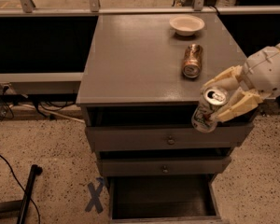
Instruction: Pick 7up can from bottom drawer and place on counter
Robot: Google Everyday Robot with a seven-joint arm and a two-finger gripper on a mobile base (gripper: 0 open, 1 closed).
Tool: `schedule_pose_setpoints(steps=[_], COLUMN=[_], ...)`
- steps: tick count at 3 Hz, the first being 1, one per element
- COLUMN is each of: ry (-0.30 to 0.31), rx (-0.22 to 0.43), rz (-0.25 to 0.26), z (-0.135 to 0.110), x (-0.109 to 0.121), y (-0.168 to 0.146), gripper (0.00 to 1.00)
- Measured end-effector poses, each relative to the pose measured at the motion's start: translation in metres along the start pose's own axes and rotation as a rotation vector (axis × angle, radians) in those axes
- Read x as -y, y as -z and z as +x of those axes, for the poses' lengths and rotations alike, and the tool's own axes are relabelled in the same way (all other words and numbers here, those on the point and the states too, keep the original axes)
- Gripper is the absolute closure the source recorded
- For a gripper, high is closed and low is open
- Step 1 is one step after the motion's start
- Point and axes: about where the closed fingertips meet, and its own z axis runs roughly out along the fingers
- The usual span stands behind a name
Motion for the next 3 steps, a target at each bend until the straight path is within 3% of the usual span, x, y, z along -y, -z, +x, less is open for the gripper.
schedule_pose_setpoints(steps=[2,3], ry=[-0.011,-0.037], rx=[-0.012,-0.053], rz=[0.054,0.139], z=[-0.005,-0.009], x=[0.013,0.032], y=[0.010,0.034], gripper=[1.00,1.00])
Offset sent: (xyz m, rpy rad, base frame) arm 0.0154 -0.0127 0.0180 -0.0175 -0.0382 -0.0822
